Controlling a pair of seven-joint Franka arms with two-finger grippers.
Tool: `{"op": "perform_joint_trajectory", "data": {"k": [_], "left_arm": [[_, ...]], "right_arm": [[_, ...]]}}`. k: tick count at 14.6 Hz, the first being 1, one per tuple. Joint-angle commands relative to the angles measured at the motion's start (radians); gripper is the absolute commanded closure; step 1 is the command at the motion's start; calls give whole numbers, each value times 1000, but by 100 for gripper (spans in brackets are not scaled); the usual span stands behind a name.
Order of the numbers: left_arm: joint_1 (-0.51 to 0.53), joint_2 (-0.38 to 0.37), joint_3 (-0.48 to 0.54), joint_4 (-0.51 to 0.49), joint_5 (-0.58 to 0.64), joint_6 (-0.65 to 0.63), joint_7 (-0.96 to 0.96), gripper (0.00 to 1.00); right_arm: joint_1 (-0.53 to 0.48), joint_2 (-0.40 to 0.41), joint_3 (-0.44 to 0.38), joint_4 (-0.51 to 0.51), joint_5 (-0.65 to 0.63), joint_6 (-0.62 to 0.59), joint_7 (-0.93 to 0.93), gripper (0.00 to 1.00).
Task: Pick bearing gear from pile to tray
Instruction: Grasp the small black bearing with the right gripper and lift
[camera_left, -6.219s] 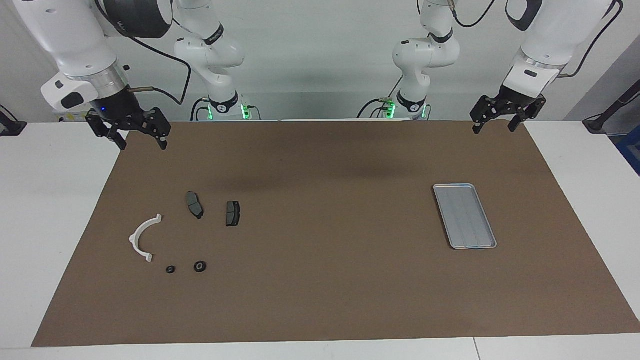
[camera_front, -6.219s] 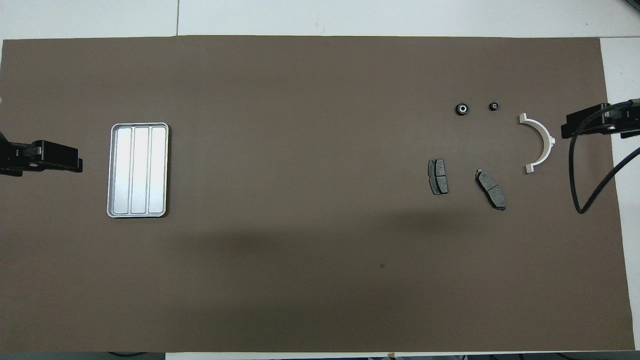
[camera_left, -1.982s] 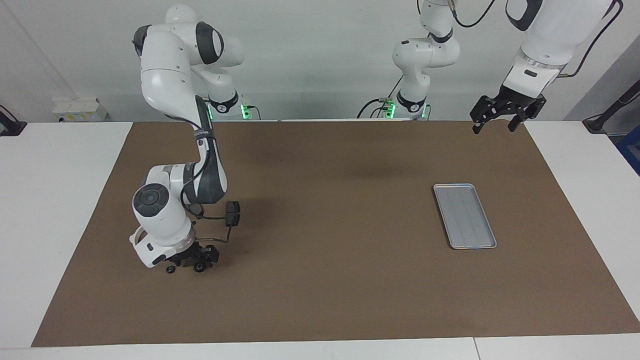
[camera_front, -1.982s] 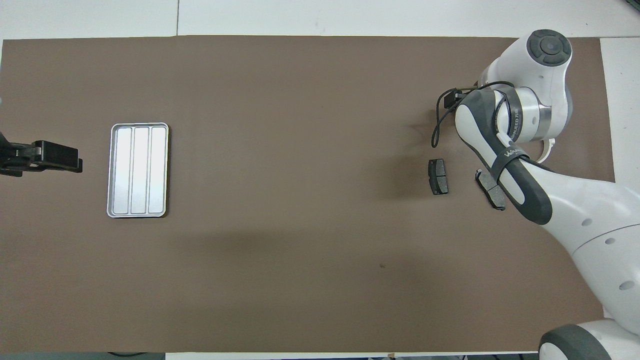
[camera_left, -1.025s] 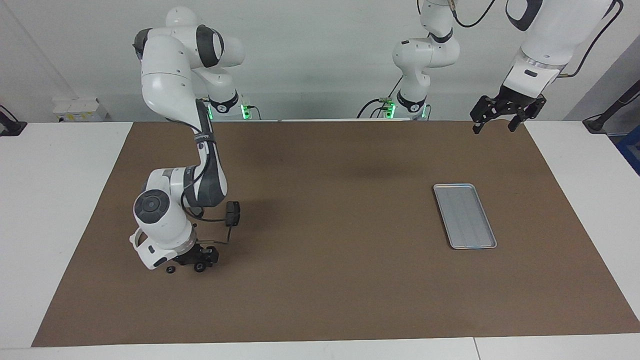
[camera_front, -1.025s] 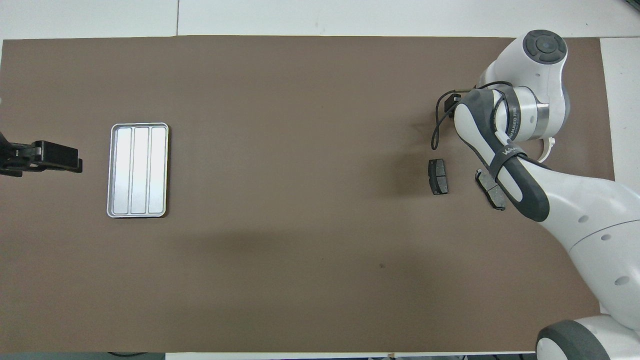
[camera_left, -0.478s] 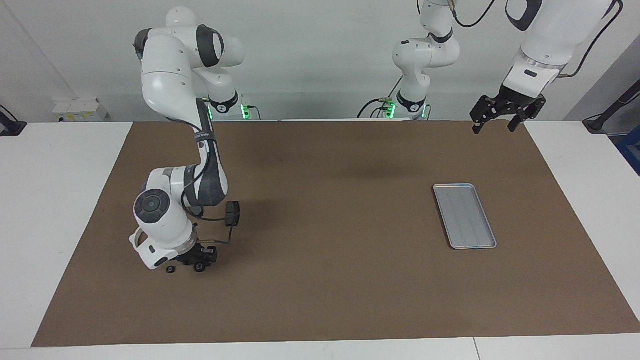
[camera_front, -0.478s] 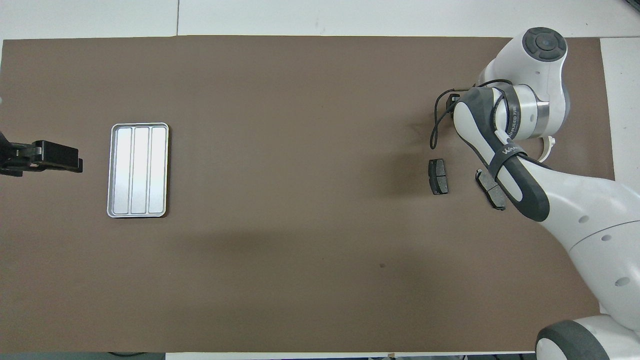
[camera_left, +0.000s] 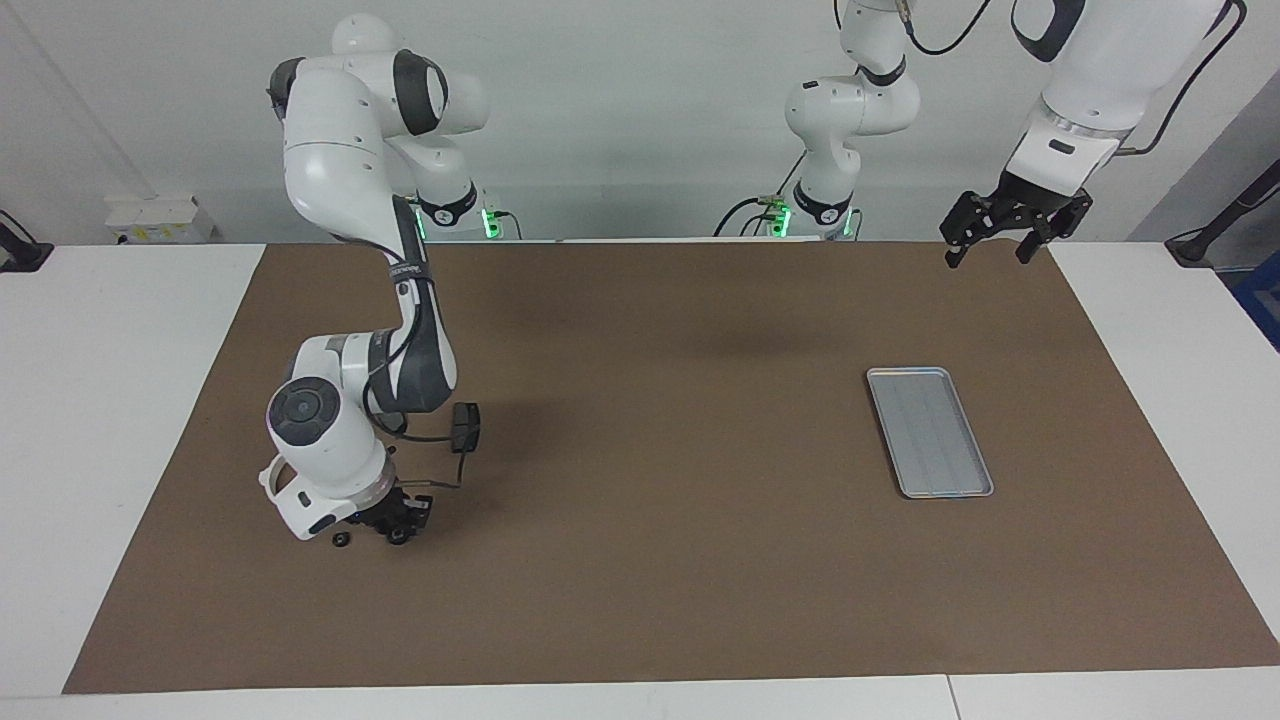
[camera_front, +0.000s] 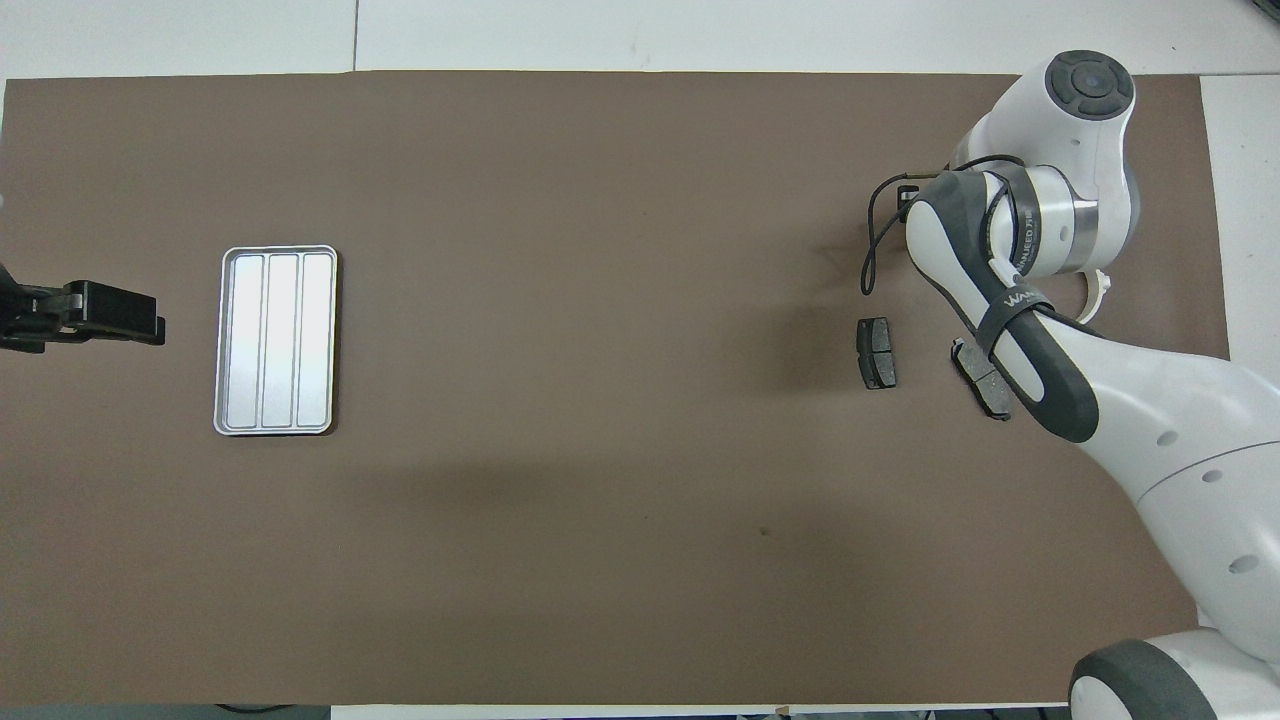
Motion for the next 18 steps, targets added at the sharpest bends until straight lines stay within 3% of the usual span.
{"op": "perform_joint_trajectory", "data": {"k": [1,8,11,18], "left_arm": [[-2,-11,2,6,-7,-20,5,0],[-2,-11,2,6,-7,-20,5,0],[-2,-11,2,6,-7,-20,5,0],[-2,-11,2,6,-7,-20,5,0]], "right_arm": [[-8,28,3,24,-5,0,17,70],[-6,26,3,65,-5,-64,19,78],[14,25,2,126,-5,-159,28,78],[167,11,3,228,52,-316,359,79]]}}
